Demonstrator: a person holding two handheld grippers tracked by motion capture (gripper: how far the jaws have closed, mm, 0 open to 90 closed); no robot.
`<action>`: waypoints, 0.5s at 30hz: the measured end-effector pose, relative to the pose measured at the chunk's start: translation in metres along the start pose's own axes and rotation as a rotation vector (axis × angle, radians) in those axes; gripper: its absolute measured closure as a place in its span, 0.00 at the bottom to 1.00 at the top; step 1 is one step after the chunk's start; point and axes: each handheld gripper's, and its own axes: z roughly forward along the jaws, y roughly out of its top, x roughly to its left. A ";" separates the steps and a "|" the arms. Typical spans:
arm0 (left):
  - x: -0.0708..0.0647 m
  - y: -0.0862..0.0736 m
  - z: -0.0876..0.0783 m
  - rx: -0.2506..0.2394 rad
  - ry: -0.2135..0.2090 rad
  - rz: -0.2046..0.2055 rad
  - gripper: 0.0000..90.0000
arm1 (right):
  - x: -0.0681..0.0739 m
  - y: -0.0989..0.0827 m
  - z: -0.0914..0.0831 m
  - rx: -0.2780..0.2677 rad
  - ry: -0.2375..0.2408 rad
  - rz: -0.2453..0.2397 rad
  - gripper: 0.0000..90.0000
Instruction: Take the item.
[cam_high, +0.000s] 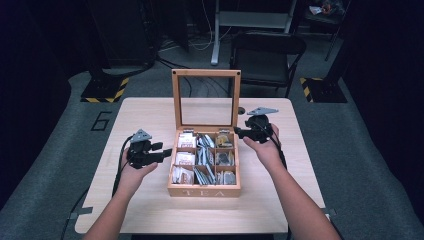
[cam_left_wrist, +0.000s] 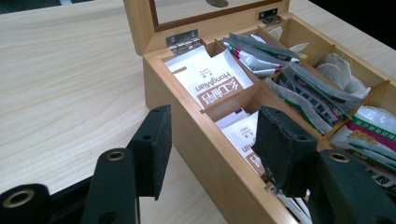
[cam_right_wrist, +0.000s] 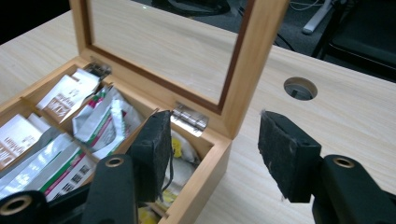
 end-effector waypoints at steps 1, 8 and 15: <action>0.000 -0.001 0.000 -0.001 0.001 -0.003 0.51 | 0.003 -0.002 -0.002 -0.001 0.006 -0.006 0.49; 0.001 -0.009 -0.002 -0.011 -0.004 -0.034 0.50 | 0.017 -0.011 -0.010 -0.003 0.049 -0.043 0.53; 0.002 -0.014 -0.005 -0.012 -0.001 -0.043 0.49 | 0.034 -0.024 -0.018 -0.006 0.095 -0.075 0.56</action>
